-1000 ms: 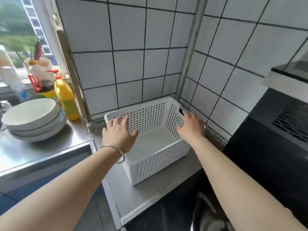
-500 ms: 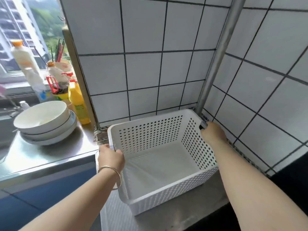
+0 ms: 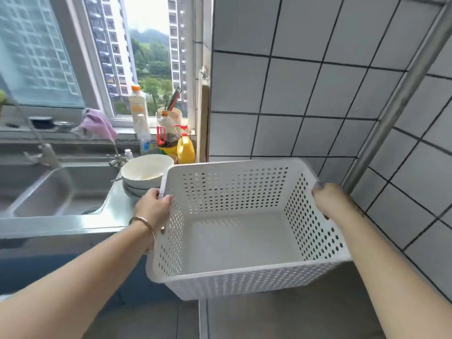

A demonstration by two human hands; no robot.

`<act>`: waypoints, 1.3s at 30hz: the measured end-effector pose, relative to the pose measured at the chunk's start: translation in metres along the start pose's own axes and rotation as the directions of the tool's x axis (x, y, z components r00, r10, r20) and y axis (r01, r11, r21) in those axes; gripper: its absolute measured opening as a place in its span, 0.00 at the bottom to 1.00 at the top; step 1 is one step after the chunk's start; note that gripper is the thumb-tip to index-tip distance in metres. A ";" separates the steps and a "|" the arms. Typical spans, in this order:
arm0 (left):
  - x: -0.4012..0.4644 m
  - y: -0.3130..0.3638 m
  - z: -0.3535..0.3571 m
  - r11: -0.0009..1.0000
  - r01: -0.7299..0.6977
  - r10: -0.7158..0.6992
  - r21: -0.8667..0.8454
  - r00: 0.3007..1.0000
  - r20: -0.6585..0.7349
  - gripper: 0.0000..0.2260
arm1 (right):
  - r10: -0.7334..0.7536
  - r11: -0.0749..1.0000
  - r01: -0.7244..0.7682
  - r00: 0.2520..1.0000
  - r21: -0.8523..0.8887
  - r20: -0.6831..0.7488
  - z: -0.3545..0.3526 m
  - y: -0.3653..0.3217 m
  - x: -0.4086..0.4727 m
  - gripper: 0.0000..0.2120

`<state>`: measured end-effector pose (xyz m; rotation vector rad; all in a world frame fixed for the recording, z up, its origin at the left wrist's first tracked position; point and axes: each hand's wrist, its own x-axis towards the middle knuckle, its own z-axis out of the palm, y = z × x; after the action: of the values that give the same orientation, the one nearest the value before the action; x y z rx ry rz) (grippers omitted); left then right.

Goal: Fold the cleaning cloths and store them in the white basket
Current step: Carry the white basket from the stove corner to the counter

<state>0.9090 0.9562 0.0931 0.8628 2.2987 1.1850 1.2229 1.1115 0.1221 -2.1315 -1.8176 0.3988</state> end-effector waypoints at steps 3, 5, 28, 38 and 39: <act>-0.007 -0.007 -0.070 0.998 -0.027 0.021 -0.061 0.995 -0.102 0.08 | -0.113 0.992 0.115 0.992 0.046 -0.060 -0.019 -0.056 -0.038 0.23; -0.020 -0.019 -0.121 0.995 -0.056 0.040 -0.079 0.981 -0.188 0.06 | -0.173 0.981 0.180 0.981 0.078 -0.091 -0.027 -0.099 -0.072 0.21; -0.261 -0.398 -0.745 0.973 0.169 -0.229 -0.156 0.639 -0.735 0.07 | -0.773 0.618 0.656 0.608 0.433 0.183 0.142 -0.472 -0.698 0.19; -0.321 -0.501 -0.833 0.924 0.372 -0.288 -0.090 0.523 -0.802 0.04 | -0.852 0.521 0.755 0.431 0.399 0.298 0.212 -0.550 -0.845 0.18; -0.320 -0.508 -0.841 0.919 0.383 -0.296 -0.095 0.511 -0.807 0.04 | -0.863 0.500 0.771 0.406 0.395 0.301 0.220 -0.561 -0.855 0.18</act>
<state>0.4622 0.0264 0.1616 -0.2605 3.0502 1.4736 0.4953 0.3607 0.1586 -0.7613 -2.6808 0.8133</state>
